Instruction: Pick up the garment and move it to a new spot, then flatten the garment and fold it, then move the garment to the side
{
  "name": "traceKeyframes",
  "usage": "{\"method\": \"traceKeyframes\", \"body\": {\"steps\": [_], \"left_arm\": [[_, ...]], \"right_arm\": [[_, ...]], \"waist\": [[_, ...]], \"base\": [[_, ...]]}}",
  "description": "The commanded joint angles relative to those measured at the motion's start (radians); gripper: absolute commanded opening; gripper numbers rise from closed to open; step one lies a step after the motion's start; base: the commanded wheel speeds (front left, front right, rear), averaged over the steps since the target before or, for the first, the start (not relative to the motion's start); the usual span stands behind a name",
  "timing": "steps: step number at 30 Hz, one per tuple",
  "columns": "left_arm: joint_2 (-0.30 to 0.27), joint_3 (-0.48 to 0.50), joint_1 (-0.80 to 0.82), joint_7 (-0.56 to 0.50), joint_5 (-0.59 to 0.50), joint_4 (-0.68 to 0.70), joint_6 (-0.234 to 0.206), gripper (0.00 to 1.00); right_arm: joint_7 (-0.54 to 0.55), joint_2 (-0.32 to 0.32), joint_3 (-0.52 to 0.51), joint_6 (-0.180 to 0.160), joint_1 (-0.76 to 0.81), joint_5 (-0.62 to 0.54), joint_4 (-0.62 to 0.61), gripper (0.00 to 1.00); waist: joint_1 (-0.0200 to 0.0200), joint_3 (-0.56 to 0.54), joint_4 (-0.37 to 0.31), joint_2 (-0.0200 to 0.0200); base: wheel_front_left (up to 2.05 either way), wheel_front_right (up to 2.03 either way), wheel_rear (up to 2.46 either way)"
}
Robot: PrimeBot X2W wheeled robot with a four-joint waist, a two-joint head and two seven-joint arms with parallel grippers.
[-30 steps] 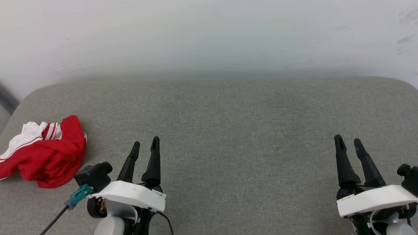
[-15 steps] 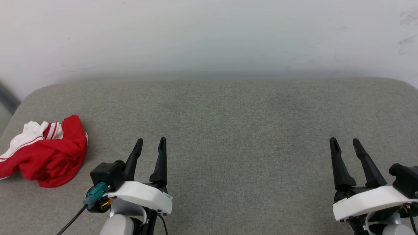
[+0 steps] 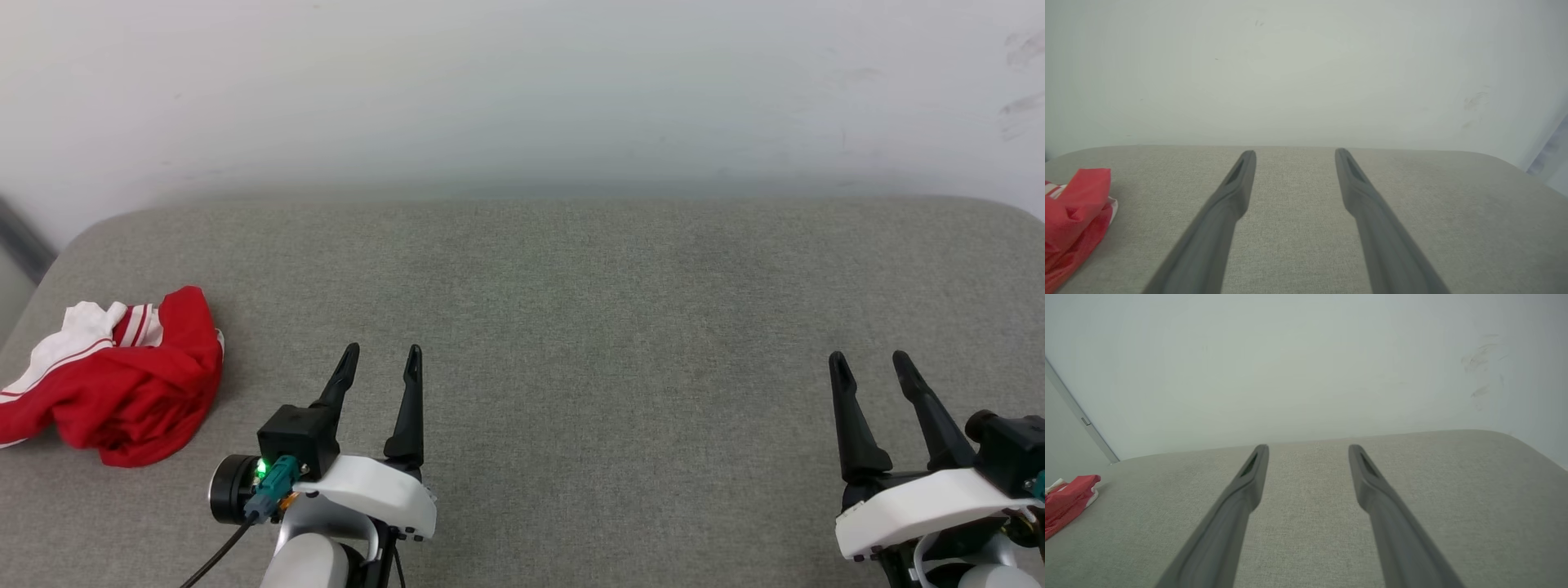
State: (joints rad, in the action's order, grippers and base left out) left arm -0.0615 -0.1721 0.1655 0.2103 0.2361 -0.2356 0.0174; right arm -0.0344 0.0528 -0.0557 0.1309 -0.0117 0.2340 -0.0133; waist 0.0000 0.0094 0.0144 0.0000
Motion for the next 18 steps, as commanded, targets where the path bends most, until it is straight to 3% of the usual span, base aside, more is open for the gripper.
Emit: {"method": "traceKeyframes", "body": {"steps": [1, 18], "left_arm": [[-0.006, -0.003, 0.012, 0.008, -0.021, -0.001, -0.003, 1.0], [-0.007, -0.003, 0.018, 0.041, -0.117, -0.056, -0.033, 1.0]], "right_arm": [[0.001, -0.002, -0.003, 0.0, 0.008, -0.023, -0.011, 1.0], [-0.01, -0.003, -0.01, 0.0, 0.013, -0.104, 0.003, 1.0]], "waist": [[0.0, 0.0, 0.0, 0.0], [0.0, 0.003, 0.007, 0.0]], "base": [[0.0, 0.0, 0.0], [0.0, 0.0, 0.0]]}}
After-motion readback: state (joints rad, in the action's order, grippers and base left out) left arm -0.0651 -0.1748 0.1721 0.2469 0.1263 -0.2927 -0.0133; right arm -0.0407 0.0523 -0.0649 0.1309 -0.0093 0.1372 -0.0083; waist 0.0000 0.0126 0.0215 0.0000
